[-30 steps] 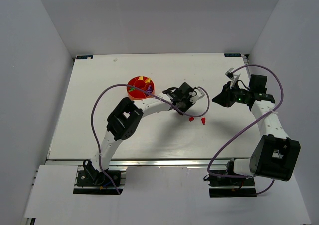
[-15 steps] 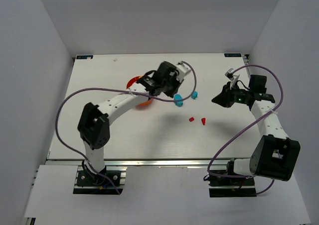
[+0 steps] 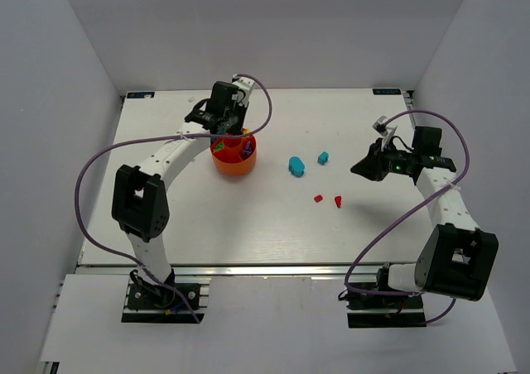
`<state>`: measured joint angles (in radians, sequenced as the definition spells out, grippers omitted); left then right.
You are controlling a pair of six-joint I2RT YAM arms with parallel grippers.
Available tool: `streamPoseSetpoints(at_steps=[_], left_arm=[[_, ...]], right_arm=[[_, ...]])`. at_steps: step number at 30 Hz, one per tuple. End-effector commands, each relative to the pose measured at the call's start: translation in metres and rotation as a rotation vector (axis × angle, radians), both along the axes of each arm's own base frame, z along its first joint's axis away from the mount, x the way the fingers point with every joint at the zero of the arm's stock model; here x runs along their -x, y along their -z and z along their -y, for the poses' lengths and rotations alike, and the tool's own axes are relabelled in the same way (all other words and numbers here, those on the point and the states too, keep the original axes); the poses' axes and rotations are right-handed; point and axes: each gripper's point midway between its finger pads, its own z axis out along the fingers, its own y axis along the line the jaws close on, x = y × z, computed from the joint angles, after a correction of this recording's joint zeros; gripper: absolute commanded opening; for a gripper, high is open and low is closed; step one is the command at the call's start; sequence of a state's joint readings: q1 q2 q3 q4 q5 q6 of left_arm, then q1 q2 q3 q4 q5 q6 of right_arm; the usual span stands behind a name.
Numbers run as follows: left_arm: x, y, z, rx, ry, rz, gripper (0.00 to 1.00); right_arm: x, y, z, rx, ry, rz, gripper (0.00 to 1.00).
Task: Sort the legos into containers by color
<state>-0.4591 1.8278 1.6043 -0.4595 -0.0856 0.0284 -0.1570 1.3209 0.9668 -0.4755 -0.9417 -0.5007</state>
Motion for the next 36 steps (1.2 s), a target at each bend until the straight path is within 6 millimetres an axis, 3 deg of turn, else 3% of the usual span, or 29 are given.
streamPoseSetpoints(at_steps=[1, 6, 10, 14, 18, 23, 25, 26, 27, 28, 31, 32, 33, 34, 35, 36], left_arm=[[-0.008, -0.001, -0.010, 0.037, -0.059, -0.001, 0.03], [-0.009, 0.013, -0.020, 0.039, -0.079, -0.026, 0.04], [-0.008, 0.024, -0.025, 0.032, -0.085, -0.051, 0.14], [-0.008, 0.025, -0.027, 0.044, -0.082, -0.057, 0.41], [-0.008, 0.021, -0.026, 0.052, -0.082, -0.053, 0.53], [-0.007, 0.002, -0.025, 0.075, -0.078, -0.022, 0.54], [-0.004, -0.010, -0.023, 0.095, -0.071, -0.007, 0.49], [-0.002, -0.016, -0.021, 0.115, -0.064, -0.001, 0.36], [0.001, -0.022, -0.019, 0.135, -0.055, 0.001, 0.36], [0.009, -0.036, -0.011, 0.181, -0.014, 0.007, 0.17], [0.037, -0.049, 0.010, 0.315, 0.097, -0.017, 0.01], [0.047, -0.072, 0.016, 0.378, 0.136, 0.028, 0.01], [0.062, -0.057, 0.019, 0.400, 0.171, -0.011, 0.04], [0.077, -0.062, 0.026, 0.438, 0.231, -0.021, 0.13], [0.089, -0.077, 0.025, 0.474, 0.247, 0.007, 0.20], [0.102, -0.061, 0.022, 0.473, 0.253, -0.031, 0.26]], right_arm=[[0.003, -0.004, -0.001, -0.014, -0.015, 0.012, 0.20], [0.003, -0.002, -0.001, -0.016, -0.016, 0.003, 0.21], [0.002, -0.002, -0.001, -0.016, -0.016, 0.000, 0.23], [0.003, 0.000, -0.001, -0.011, -0.018, -0.004, 0.27], [0.005, 0.003, -0.002, 0.001, -0.035, -0.005, 0.35], [0.016, 0.009, -0.007, 0.008, -0.134, 0.005, 0.45], [0.020, 0.012, -0.010, 0.005, -0.168, 0.009, 0.46], [0.023, 0.015, -0.011, 0.025, -0.199, 0.032, 0.45], [0.025, 0.018, -0.011, 0.039, -0.215, 0.045, 0.44], [0.027, 0.022, -0.014, 0.058, -0.241, 0.062, 0.42], [0.026, 0.042, -0.015, 0.164, -0.288, 0.114, 0.28], [0.026, 0.052, -0.014, 0.191, -0.292, 0.112, 0.23], [0.013, 0.059, -0.009, 0.259, -0.238, 0.111, 0.23], [0.006, 0.066, -0.005, 0.295, -0.187, 0.073, 0.24], [0.000, 0.067, -0.016, 0.323, -0.175, 0.053, 0.27], [-0.002, 0.078, -0.009, 0.364, -0.109, -0.042, 0.30]])
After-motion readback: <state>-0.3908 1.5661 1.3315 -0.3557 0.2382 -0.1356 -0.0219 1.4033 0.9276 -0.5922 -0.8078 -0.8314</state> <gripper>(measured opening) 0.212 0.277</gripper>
